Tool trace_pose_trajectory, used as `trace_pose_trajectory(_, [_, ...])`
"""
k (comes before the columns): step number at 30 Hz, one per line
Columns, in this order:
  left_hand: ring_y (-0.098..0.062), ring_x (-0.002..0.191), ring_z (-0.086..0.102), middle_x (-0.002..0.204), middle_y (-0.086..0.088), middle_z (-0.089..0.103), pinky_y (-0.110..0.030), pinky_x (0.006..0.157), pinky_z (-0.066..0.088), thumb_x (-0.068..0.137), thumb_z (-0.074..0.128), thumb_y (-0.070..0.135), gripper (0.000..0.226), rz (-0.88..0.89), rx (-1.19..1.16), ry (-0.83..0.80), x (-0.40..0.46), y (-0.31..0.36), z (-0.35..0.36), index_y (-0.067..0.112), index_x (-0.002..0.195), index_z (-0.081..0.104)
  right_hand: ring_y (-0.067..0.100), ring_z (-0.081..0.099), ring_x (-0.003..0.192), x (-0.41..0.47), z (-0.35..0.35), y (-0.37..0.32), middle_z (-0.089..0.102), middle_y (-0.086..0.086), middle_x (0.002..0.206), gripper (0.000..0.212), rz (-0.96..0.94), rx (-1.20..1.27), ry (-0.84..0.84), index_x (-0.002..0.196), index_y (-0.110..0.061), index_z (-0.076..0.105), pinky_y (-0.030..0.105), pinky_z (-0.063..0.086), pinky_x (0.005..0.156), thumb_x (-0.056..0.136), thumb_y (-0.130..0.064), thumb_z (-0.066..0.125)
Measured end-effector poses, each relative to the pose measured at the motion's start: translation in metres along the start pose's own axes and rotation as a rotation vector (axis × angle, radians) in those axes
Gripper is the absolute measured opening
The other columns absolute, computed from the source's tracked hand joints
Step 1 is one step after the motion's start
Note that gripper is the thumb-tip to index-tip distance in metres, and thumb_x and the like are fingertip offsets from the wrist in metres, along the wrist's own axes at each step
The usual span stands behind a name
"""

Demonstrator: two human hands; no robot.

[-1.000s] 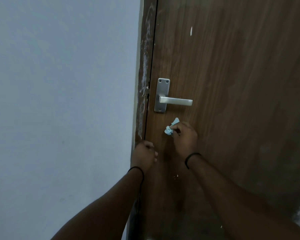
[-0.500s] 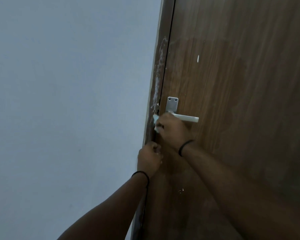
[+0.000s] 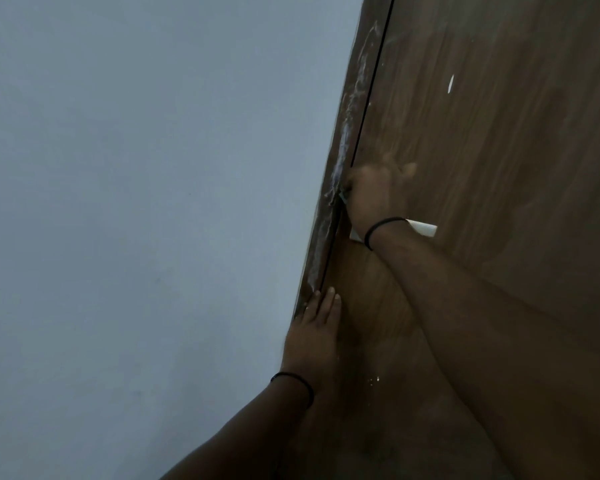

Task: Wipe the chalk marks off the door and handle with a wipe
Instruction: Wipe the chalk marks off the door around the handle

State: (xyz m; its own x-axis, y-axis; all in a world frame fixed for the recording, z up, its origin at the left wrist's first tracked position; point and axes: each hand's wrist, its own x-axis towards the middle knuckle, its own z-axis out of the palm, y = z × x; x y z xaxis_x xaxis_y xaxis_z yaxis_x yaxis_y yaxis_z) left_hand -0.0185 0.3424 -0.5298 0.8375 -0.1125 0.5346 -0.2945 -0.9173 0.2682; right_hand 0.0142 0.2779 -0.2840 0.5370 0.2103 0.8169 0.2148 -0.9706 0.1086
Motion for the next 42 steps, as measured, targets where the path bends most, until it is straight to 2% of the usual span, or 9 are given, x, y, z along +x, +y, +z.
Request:
trace_pose_trajectory(6, [-0.020, 0.152, -0.004, 0.164, 0.006, -0.011, -0.038, 0.123, 0.011, 0.097, 0.045, 0.042, 0.081, -0.032, 0.008, -0.069, -0.014, -0.003, 0.008, 0.022, 0.156, -0.007, 0.026, 0.053, 0.095, -0.067, 0.024, -0.018, 0.064, 0.000, 0.067, 0.015, -0.199, -0.207, -0.047, 0.075, -0.018, 0.069, 0.044, 0.037, 0.086, 0.083, -0.012, 0.058])
trace_pose_trajectory(11, [-0.025, 0.136, 0.037, 0.165, 0.006, 0.000, -0.036, 0.108, 0.034, 0.093, 0.047, 0.041, 0.081, 0.006, 0.009, -0.092, -0.016, -0.010, 0.001, 0.023, 0.157, 0.002, 0.025, 0.052, 0.093, -0.104, 0.039, -0.011, 0.067, -0.001, 0.076, 0.017, -0.340, -0.169, -0.250, 0.080, -0.020, 0.069, 0.041, 0.033, 0.089, 0.085, -0.015, 0.054])
trace_pose_trajectory(15, [-0.025, 0.122, 0.047, 0.165, 0.004, -0.001, -0.036, 0.100, 0.042, 0.095, 0.042, 0.038, 0.076, -0.006, -0.026, -0.069, -0.014, -0.007, -0.006, 0.021, 0.157, 0.002, 0.025, 0.055, 0.087, -0.089, 0.020, -0.007, 0.067, 0.002, 0.074, 0.011, -0.427, -0.167, -0.113, 0.077, -0.018, 0.068, 0.039, 0.041, 0.080, 0.084, -0.012, 0.061])
trace_pose_trajectory(23, [-0.026, 0.124, 0.046, 0.164, 0.000, -0.013, -0.038, 0.097, 0.045, 0.092, 0.051, 0.032, 0.088, 0.013, -0.051, 0.082, 0.020, 0.019, -0.042, 0.018, 0.156, -0.008, 0.025, 0.052, 0.097, -0.012, -0.028, 0.005, 0.068, 0.001, 0.084, 0.011, -0.271, -0.156, -0.065, 0.083, -0.020, 0.069, 0.042, 0.031, 0.088, 0.085, -0.016, 0.058])
trace_pose_trajectory(26, [-0.026, 0.132, 0.041, 0.164, 0.001, -0.014, -0.037, 0.103, 0.043, 0.092, 0.054, 0.023, 0.089, 0.014, -0.053, 0.135, 0.033, 0.020, -0.056, 0.018, 0.156, -0.008, 0.029, 0.056, 0.098, 0.029, -0.045, 0.012, 0.068, 0.005, 0.087, 0.017, -0.135, -0.025, 0.105, 0.085, -0.018, 0.071, 0.045, 0.033, 0.094, 0.085, -0.011, 0.056])
trace_pose_trajectory(31, [-0.026, 0.137, 0.037, 0.164, 0.002, -0.013, -0.037, 0.107, 0.041, 0.091, 0.051, 0.016, 0.087, 0.038, -0.060, 0.203, 0.052, 0.025, -0.074, 0.018, 0.156, -0.006, 0.024, 0.066, 0.089, 0.102, -0.073, 0.030, 0.072, 0.009, 0.095, 0.026, -0.019, 0.344, 0.152, 0.085, -0.009, 0.074, 0.031, 0.050, 0.082, 0.083, -0.001, 0.049])
trace_pose_trajectory(35, [-0.024, 0.145, 0.027, 0.163, 0.002, -0.018, -0.036, 0.108, 0.042, 0.095, 0.044, 0.014, 0.081, 0.017, -0.077, 0.201, 0.059, 0.027, -0.076, 0.016, 0.155, -0.011, 0.018, 0.060, 0.084, 0.068, -0.047, 0.027, 0.068, 0.014, 0.094, 0.022, -0.153, 0.456, 0.129, 0.088, -0.003, 0.072, 0.010, 0.040, 0.070, 0.092, -0.002, 0.050])
trace_pose_trajectory(39, [-0.025, 0.135, 0.039, 0.163, 0.000, -0.019, -0.034, 0.103, 0.044, 0.097, 0.044, 0.021, 0.082, -0.018, -0.052, 0.157, 0.051, 0.033, -0.071, 0.015, 0.155, -0.013, 0.027, 0.058, 0.096, 0.021, -0.010, 0.031, 0.063, 0.014, 0.100, 0.018, -0.324, 0.263, 0.001, 0.092, -0.003, 0.070, 0.039, 0.049, 0.082, 0.088, 0.004, 0.054])
trace_pose_trajectory(42, [-0.027, 0.131, 0.042, 0.164, -0.001, -0.014, -0.036, 0.102, 0.046, 0.095, 0.049, 0.026, 0.085, -0.038, -0.038, 0.109, 0.041, 0.038, -0.070, 0.015, 0.155, -0.010, 0.032, 0.059, 0.092, 0.026, -0.010, 0.026, 0.064, 0.016, 0.098, 0.018, -0.238, 0.262, -0.042, 0.091, -0.004, 0.069, 0.042, 0.050, 0.080, 0.085, 0.003, 0.053])
